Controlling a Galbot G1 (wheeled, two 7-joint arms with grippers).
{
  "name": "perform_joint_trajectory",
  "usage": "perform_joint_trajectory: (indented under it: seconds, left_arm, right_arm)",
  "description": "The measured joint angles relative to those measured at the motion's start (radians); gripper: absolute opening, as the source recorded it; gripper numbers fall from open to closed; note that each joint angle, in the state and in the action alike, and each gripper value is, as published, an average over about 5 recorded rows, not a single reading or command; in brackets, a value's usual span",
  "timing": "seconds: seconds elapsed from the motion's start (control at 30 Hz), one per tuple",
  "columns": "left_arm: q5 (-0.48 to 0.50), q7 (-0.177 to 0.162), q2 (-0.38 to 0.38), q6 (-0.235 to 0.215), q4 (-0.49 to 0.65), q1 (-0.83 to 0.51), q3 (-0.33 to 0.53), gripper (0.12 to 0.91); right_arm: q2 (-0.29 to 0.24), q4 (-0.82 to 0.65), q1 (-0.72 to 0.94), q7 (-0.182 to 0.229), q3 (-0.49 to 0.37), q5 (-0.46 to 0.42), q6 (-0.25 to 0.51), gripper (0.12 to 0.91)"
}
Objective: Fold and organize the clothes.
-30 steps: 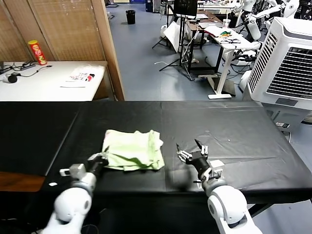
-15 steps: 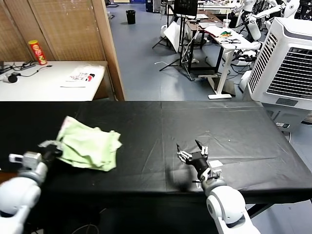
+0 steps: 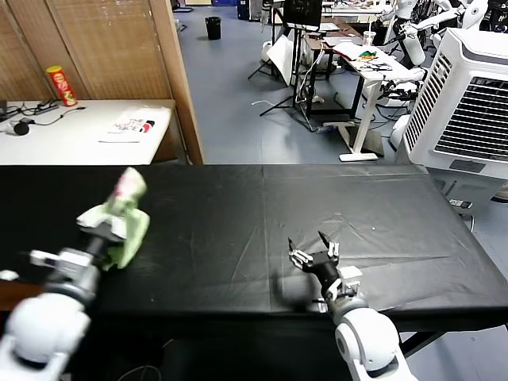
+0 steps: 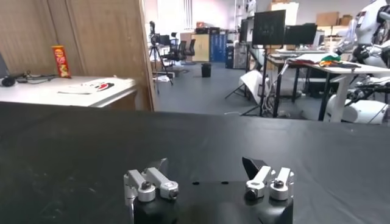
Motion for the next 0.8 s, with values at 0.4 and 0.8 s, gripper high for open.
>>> perform_joint_trajectory:
  seconds: [0.4, 0.8]
  left_arm:
    - [0.078, 0.046, -0.224, 0.025, 0.103, -0.050, 0.337, 0.490]
    - [0.123, 0.092, -0.170, -0.029, -0.018, -0.003, 0.256, 0.797]
  right_arm:
    - [-0.035, -0.001, 0.007, -0.002, 0.006, 0.139, -0.050, 0.798]
    - [-0.007, -0.101, 0.128, 0.071, -0.103, 0.419, -0.133, 0.798]
